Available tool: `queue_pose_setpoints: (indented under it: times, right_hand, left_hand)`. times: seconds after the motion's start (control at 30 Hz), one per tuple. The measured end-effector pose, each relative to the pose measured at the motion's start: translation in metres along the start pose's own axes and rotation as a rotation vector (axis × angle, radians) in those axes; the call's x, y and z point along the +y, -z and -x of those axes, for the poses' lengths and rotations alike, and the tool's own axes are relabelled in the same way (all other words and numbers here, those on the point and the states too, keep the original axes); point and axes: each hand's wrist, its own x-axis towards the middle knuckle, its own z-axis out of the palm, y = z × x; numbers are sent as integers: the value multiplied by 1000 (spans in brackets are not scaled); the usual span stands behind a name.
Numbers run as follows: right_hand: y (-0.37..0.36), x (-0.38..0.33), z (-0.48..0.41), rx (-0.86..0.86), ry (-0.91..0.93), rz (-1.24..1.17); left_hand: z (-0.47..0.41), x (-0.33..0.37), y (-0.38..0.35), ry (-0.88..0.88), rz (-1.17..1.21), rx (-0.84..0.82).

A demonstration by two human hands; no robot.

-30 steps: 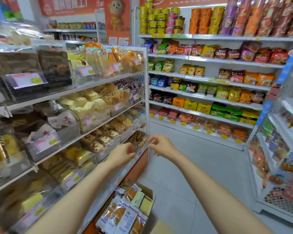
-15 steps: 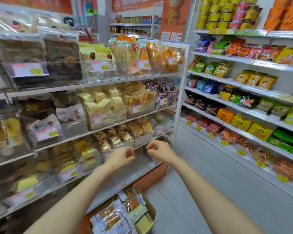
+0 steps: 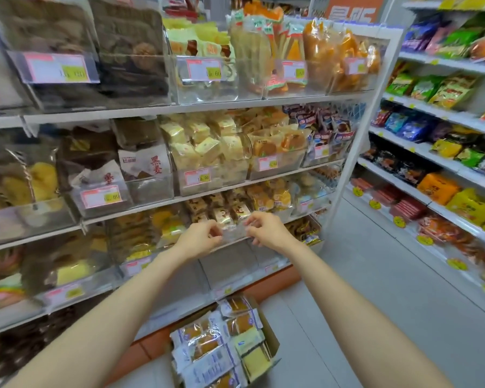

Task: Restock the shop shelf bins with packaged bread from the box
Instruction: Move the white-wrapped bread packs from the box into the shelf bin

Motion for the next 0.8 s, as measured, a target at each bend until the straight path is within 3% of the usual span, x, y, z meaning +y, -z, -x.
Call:
queue_pose_setpoints:
  times: [0.37, 0.8]
  right_hand:
    - [-72, -33, -101, -47, -3, 21]
    - [-119, -12, -141, -218, 26, 65]
  left_hand:
    - [-53, -106, 47, 126, 32, 17]
    - [-60, -151, 5, 271, 114, -6]
